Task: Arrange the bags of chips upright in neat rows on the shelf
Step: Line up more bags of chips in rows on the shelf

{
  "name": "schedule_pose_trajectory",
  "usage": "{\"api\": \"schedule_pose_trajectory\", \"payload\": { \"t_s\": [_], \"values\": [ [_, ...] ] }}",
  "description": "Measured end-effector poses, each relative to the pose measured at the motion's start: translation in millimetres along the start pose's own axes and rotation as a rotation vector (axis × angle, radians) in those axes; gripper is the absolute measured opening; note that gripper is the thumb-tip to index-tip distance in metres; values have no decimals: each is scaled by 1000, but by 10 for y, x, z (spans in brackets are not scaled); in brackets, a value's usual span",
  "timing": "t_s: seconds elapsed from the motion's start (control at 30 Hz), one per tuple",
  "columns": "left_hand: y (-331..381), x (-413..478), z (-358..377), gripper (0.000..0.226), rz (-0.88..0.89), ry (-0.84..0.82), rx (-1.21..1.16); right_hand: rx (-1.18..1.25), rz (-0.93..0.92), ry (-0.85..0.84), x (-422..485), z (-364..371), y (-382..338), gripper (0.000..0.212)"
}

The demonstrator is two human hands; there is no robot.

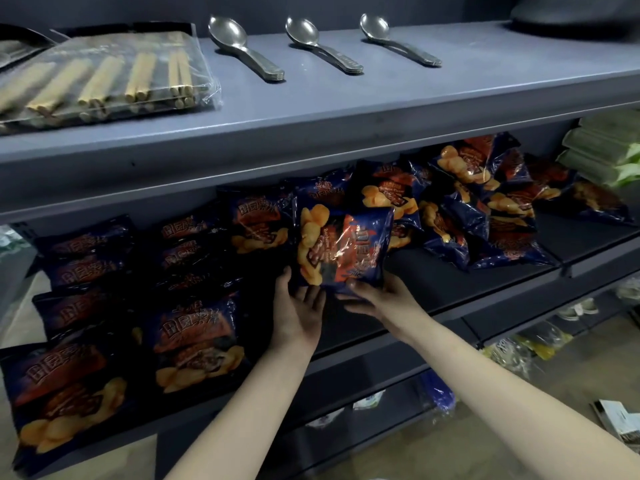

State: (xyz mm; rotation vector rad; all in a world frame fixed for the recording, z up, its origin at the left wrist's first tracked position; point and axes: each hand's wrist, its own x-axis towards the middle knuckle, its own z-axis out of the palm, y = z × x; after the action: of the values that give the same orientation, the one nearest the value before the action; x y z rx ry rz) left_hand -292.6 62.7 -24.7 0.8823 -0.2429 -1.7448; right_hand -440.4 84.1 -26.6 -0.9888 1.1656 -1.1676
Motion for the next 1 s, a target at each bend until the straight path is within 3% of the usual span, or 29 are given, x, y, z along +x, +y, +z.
{"api": "schedule_pose_trajectory", "payload": {
  "t_s": [0.1, 0.27, 0.37, 0.47, 0.57, 0.67, 0.73, 0.9, 1.0],
  "values": [
    [103, 44, -11, 47, 215, 45, 149, -88, -49, -10, 79, -179, -248, 27],
    [213, -16, 103, 80, 965, -70, 948, -567, -14, -200, 220, -487, -546, 35],
    [163, 34, 92, 84, 1102, -51, 1352, -656, -32, -249, 244, -503, -574, 37],
    [123, 103, -23, 74, 942, -35, 1399, -635, -106, -171, 257, -438, -543, 46],
    [144, 154, -141, 57, 710, -86, 1218, -332, -81, -73, 295, -367, -472, 50],
    [140, 177, -178, 37, 588, -139, 1164, -126, -54, 17, 363, -304, -423, 56],
    [143, 178, -151, 35, 533, -141, 1074, -36, -37, 30, 386, -258, -443, 52],
    [234, 221, -66, 40, 531, -102, 948, -165, 27, -168, 366, -248, -325, 49],
    [216, 261, -101, 35, 486, -115, 973, -202, 4, -174, 353, -232, -218, 36]
  ]
}}
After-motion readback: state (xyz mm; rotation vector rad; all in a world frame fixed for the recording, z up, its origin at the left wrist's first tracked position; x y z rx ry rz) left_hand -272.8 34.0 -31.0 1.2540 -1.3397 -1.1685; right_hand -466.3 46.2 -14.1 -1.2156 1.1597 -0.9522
